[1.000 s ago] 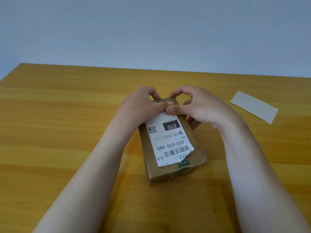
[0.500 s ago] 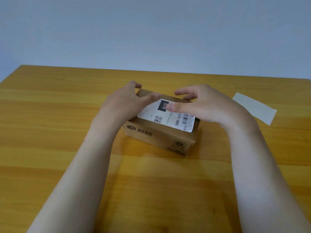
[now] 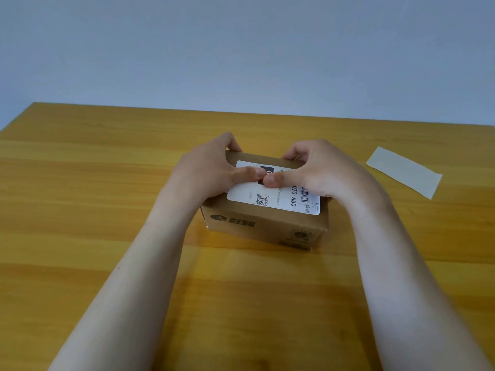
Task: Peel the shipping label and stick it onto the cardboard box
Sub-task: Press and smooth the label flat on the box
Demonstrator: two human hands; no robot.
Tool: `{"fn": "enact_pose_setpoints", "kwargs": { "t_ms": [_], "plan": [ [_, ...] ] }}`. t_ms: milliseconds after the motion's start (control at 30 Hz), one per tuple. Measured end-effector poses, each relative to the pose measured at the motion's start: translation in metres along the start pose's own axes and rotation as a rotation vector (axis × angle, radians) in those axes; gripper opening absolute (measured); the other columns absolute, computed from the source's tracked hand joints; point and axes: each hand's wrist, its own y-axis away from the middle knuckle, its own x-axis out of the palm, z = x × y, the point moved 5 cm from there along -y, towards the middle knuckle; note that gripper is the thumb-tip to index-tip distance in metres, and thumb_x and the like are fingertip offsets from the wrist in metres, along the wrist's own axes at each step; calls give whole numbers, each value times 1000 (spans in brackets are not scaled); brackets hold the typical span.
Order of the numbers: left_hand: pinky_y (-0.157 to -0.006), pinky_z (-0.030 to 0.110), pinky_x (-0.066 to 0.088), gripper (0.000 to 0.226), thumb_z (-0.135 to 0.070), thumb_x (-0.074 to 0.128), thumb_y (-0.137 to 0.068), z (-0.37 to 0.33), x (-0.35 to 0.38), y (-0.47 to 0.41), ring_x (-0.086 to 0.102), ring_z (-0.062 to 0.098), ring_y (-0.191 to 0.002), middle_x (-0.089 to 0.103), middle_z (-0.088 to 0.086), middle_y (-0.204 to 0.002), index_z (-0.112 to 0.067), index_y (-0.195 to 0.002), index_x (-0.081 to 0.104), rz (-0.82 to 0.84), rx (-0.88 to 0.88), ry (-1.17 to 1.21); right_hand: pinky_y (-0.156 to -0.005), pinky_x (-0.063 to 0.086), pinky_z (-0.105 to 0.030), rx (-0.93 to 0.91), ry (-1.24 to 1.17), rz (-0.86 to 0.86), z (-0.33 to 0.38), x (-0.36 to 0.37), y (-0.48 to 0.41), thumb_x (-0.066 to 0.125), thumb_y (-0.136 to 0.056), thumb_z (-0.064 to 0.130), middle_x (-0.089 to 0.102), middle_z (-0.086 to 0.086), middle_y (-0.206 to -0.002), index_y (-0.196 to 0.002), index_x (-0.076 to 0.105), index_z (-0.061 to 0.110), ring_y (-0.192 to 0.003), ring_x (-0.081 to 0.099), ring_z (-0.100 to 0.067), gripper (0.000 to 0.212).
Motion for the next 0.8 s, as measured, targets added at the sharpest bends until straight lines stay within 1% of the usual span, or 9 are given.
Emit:
{"fn": "enact_pose_setpoints", "kwargs": {
  "t_ms": [67,167,300,367,467,600,700,800],
  "plan": [
    [-61,32,42,51,-68,74,-81,-1,1,0,61,11,-79,63,-11,-88,-30,-109,54,-1,11,-18,-66,45,-31,-6,-1,-7,-1,0,-1,92,-57,65,73,11,-108,-106,68,33,-90,68,-7,63],
    [-62,33,44,51,-68,73,-82,-1,1,0,62,13,-81,63,-9,-89,-30,-110,53,4,21,-20,-65,43,-31,-12,7,-13,0,1,-1,91,-59,66,72,13,-110,-107,68,33,-92,67,-6,63],
    [-66,35,48,50,-67,71,-84,-1,2,-1,64,18,-85,64,-7,-93,-29,-111,52,22,33,-23,-68,48,-30,-36,15,-19,2,0,-1,90,-64,65,72,14,-108,-108,69,31,-91,67,-3,60],
    [-67,35,48,48,-66,70,-86,-1,2,-1,64,17,-84,64,-7,-93,-28,-110,52,10,35,-7,-69,49,-30,-37,13,-22,1,1,-2,90,-64,65,74,13,-105,-105,70,30,-88,70,-6,57],
    [-65,34,46,42,-62,68,-89,0,1,-2,64,15,-81,63,-8,-90,-27,-108,54,-23,30,24,-65,46,-31,-42,8,-22,0,1,-4,90,-64,65,77,10,-103,-103,70,31,-86,71,-9,56],
    [-68,37,48,41,-62,66,-91,0,3,-2,66,22,-81,64,-4,-91,-27,-107,53,-13,30,14,-64,44,-31,-49,0,-19,-1,1,-6,90,-65,64,75,11,-105,-102,69,31,-87,71,-9,54],
    [-66,36,46,42,-63,66,-91,0,3,-2,65,23,-83,63,-5,-91,-27,-106,52,-19,29,10,-63,42,-31,-56,-2,-14,-2,2,-7,90,-66,62,76,10,-103,-101,69,30,-86,71,-10,52],
    [-62,35,42,43,-62,66,-91,-1,3,-2,64,19,-82,62,-6,-90,-25,-107,53,-19,30,13,-64,46,-32,-60,-12,-4,-1,2,-6,90,-66,61,77,9,-100,-99,69,29,-85,73,-14,50]
  ]
}}
